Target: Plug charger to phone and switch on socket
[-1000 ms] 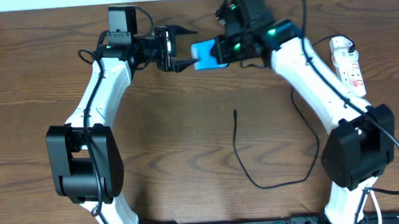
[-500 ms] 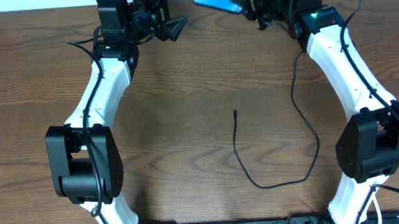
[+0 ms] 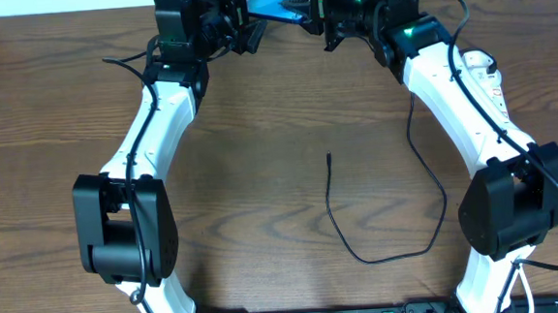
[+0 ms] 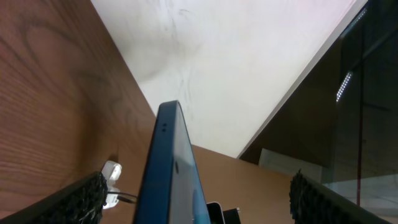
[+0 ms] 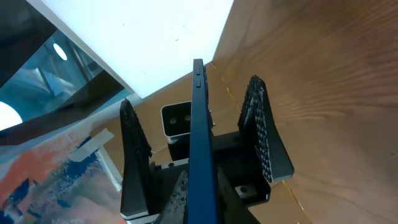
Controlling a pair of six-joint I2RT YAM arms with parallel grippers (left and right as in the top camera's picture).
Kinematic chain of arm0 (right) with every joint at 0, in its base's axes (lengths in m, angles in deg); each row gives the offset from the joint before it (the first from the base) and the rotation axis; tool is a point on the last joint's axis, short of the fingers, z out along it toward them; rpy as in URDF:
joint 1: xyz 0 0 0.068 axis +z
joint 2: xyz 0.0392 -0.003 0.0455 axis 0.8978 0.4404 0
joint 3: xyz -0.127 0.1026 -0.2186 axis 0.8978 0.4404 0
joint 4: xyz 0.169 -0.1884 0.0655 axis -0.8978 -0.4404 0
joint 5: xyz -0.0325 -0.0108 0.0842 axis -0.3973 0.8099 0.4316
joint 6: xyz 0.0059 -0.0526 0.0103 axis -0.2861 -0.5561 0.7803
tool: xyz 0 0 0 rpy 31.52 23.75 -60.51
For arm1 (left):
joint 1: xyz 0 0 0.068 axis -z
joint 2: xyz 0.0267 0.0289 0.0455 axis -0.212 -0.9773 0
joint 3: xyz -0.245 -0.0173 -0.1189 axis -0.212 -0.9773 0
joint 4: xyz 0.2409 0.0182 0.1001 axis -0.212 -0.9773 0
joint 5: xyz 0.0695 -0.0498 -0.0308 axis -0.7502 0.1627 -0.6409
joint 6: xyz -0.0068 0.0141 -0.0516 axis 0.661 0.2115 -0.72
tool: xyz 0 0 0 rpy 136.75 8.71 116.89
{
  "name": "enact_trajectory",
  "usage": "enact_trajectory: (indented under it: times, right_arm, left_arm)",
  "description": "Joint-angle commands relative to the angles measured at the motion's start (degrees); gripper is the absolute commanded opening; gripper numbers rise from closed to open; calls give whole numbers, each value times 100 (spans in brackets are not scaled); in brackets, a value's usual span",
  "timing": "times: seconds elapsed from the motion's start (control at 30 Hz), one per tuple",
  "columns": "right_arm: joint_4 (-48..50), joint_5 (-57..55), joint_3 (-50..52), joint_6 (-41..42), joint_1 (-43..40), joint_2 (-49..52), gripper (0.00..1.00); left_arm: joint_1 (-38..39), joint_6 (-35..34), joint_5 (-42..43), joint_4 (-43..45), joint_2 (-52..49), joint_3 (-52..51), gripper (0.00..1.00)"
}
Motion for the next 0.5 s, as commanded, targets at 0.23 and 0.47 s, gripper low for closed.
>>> enact_trajectory:
  times: [0.23, 0.47]
  right_arm:
    - [74, 232, -92, -50, 9, -59, 1]
    - [72, 273, -92, -111, 114, -59, 1]
  left_arm:
    - [-24, -13, -31, 28, 129, 61, 42]
    - [-24, -236, -31, 11, 129, 61, 29]
